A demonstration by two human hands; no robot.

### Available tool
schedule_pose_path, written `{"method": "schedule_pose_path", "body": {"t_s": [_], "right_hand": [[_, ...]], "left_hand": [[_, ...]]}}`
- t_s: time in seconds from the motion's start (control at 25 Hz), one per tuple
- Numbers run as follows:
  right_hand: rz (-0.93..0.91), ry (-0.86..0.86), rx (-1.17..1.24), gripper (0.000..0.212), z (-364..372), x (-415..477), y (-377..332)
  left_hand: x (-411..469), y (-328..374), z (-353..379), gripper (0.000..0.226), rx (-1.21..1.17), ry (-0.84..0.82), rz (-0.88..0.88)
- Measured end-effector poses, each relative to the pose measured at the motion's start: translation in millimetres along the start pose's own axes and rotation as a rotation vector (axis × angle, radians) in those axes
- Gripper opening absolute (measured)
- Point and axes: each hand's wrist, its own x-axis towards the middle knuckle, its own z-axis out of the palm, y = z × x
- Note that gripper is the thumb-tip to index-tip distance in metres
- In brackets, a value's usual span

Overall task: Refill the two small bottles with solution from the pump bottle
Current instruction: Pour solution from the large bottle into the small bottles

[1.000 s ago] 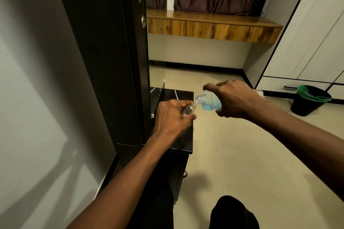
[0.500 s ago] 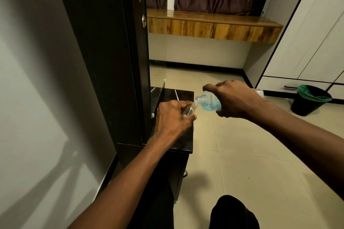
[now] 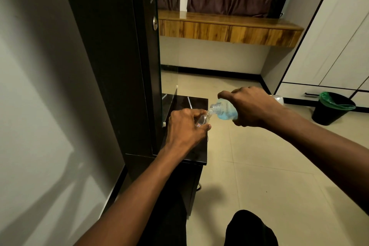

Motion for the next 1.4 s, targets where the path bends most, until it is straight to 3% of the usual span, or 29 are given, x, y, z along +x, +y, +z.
{"method": "schedule_pose_path", "body": {"t_s": [1.0,1.16,1.4], "right_hand": [[-0.017,0.042,0.036,0.086,14.0,3.2,4.2],[-0.009,0.056,0.179,0.083,21.3,1.8,3.6],[0.089,0.138,0.634,0.087,31.9,-5.3,-3.4]], "left_hand": [[-5.0,-2.1,1.4,0.049,-0.034,0.014,-0.023],[-4.9,-3.9,0.7,0.048,-0.054,0.027,-0.033],[-5.0,-13.7,6.7,0.044,-0.068,0.020,-0.072]]}}
